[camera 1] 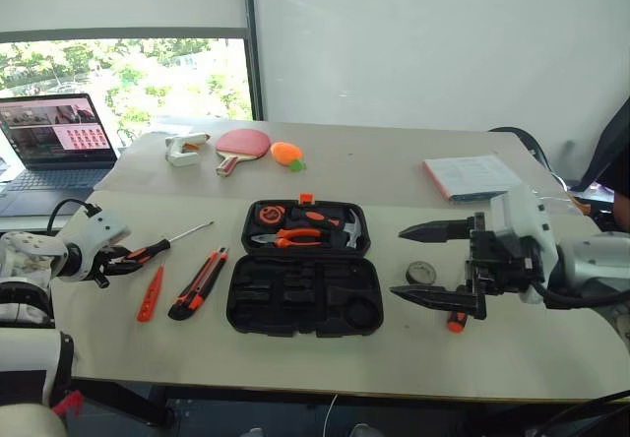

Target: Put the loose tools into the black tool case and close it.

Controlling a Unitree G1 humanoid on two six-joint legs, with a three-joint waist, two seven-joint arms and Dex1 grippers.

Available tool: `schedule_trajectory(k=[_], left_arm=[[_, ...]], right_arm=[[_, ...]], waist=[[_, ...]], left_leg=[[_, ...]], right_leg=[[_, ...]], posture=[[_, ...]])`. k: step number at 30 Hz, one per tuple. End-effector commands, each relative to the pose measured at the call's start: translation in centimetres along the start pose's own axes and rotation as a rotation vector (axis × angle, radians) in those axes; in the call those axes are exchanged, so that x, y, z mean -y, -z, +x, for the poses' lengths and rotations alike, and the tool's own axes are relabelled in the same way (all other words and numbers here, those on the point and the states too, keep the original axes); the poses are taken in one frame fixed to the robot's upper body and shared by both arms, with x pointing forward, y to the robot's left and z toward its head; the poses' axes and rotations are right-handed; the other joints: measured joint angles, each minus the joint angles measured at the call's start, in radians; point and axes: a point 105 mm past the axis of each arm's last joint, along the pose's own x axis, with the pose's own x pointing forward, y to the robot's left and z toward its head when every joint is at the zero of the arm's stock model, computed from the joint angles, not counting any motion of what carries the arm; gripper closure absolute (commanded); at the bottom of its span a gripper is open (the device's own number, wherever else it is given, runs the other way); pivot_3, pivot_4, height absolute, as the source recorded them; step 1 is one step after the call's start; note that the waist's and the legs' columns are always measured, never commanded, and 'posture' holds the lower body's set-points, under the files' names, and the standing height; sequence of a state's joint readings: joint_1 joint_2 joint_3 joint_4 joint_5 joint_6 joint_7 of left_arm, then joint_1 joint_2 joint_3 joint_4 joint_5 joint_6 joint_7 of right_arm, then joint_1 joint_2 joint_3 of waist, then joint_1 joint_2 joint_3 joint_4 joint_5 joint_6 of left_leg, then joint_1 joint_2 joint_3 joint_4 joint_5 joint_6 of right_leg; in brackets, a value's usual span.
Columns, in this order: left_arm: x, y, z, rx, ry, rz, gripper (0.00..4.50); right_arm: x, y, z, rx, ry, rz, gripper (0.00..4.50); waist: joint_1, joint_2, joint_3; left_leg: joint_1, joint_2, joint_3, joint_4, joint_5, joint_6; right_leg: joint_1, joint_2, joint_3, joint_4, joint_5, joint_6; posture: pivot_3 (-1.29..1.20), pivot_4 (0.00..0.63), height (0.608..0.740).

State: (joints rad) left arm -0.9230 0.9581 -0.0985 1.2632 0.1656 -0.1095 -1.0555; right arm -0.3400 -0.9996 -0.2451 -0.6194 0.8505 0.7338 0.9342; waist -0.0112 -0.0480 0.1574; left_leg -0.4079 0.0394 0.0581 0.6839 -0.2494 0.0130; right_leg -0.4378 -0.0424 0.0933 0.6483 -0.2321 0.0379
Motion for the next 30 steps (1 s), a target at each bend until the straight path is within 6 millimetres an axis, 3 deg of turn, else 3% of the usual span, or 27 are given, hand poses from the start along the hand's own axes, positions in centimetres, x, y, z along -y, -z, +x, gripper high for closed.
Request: schedule_trajectory(k=[1, 2, 4, 7, 11, 14, 17, 20, 22, 26, 30], left_arm=[[0.1, -0.1, 0.4, -0.005, -0.002, -0.002, 2.75], [0.1, -0.1, 0.4, -0.001, -0.003, -0.005, 2.87], [-0.1, -0.4, 0.2, 0.011, -0.005, -0.008, 3.6], [-1.0, -1.6, -0.6, 0.062, -0.035, -0.015, 3.64], [-2.4, -6.1, -2.2, 0.237, -0.056, -0.02, 3.64], [-2.2, -10.1, -3.1, 0.359, 0.01, 0.047, 3.64], [0.3, -15.4, -3.6, 0.491, 0.202, 0.146, 3.64], [2.7, -17.5, -3.2, 0.505, 0.328, 0.261, 3.64], [6.3, -19.3, -1.8, 0.478, 0.449, 0.4, 3.64], [11.4, -19.4, -0.6, 0.367, 0.623, 0.465, 3.64], [14.1, -18.0, 0.0, 0.276, 0.655, 0.514, 3.64]], right_arm=[[-0.1, -1.0, -0.3, 0.021, 0.012, -0.024, 0.0], [-0.2, -1.0, -0.3, 0.022, 0.013, -0.023, 0.0], [-0.2, -1.0, -0.4, 0.021, 0.016, -0.019, 0.0], [-0.3, -0.8, -0.5, 0.021, 0.02, -0.008, 0.0], [-0.2, -0.5, -0.6, 0.024, 0.034, 0.017, 0.0], [-0.1, -0.1, -0.8, 0.022, 0.053, 0.04, 0.0], [0.0, 0.7, -1.1, 0.007, 0.072, 0.059, 0.0], [-0.1, 1.0, -1.3, 0.003, 0.079, 0.069, 0.0], [-0.2, 1.1, -1.4, -0.002, 0.086, 0.074, 0.0], [-0.4, 1.3, -1.4, -0.008, 0.107, 0.084, 0.0], [-0.7, 1.5, -1.3, -0.014, 0.126, 0.09, 0.0]], waist=[[0.001, 0.0, 0.0], [0.001, 0.0, 0.0], [0.001, 0.0, 0.0], [0.001, 0.0, 0.0], [0.002, -0.005, 0.0], [0.006, -0.006, 0.0], [0.013, -0.006, 0.0], [0.016, -0.006, 0.0], [0.014, -0.006, 0.0], [0.007, -0.005, 0.0], [-0.021, -0.005, 0.0]], left_leg=[[0.0, 0.0, 0.0, 0.0, 0.0, 0.0], [0.001, 0.0, 0.0, 0.0, 0.0, 0.0], [0.001, 0.0, 0.0, 0.0, 0.0, 0.0], [0.001, 0.0, 0.0, 0.0, 0.0, 0.0], [-0.002, 0.0, -0.002, 0.001, 0.0, 0.0], [-0.007, 0.0, -0.005, 0.004, 0.0, 0.0], [-0.009, -0.001, -0.006, 0.008, -0.001, 0.002], [-0.009, -0.002, -0.006, 0.011, -0.001, 0.002], [-0.009, -0.002, -0.006, 0.011, -0.001, 0.002], [-0.009, -0.002, -0.006, 0.011, -0.001, 0.002], [-0.009, -0.001, -0.007, 0.011, -0.002, 0.003]], right_leg=[[0.0, 0.0, 0.0, 0.0, 0.0, 0.0], [0.001, 0.0, 0.0, 0.0, 0.0, 0.0], [0.001, 0.0, 0.0, 0.001, 0.0, 0.0], [0.001, 0.0, 0.0, 0.001, 0.0, 0.0], [-0.001, 0.0, -0.002, 0.0, 0.0, 0.0], [-0.001, 0.0, -0.005, 0.0, 0.0, 0.001], [-0.001, -0.001, -0.005, -0.001, 0.0, 0.002], [0.0, -0.002, -0.005, -0.001, 0.001, 0.003], [0.0, -0.001, -0.005, -0.001, 0.001, 0.003], [0.001, -0.001, -0.004, 0.0, 0.001, 0.004], [-0.001, 0.001, -0.002, 0.001, 0.001, 0.003]], posture=[[0.0, 0.15, 0.737], [0.0, 0.15, 0.737], [0.0, 0.15, 0.737], [0.0, 0.15, 0.737], [0.0, 0.15, 0.737], [0.0, 0.15, 0.737], [0.0, 0.15, 0.737], [0.0, 0.15, 0.737], [0.0, 0.15, 0.737], [0.0, 0.15, 0.737], [0.0, 0.15, 0.737]])
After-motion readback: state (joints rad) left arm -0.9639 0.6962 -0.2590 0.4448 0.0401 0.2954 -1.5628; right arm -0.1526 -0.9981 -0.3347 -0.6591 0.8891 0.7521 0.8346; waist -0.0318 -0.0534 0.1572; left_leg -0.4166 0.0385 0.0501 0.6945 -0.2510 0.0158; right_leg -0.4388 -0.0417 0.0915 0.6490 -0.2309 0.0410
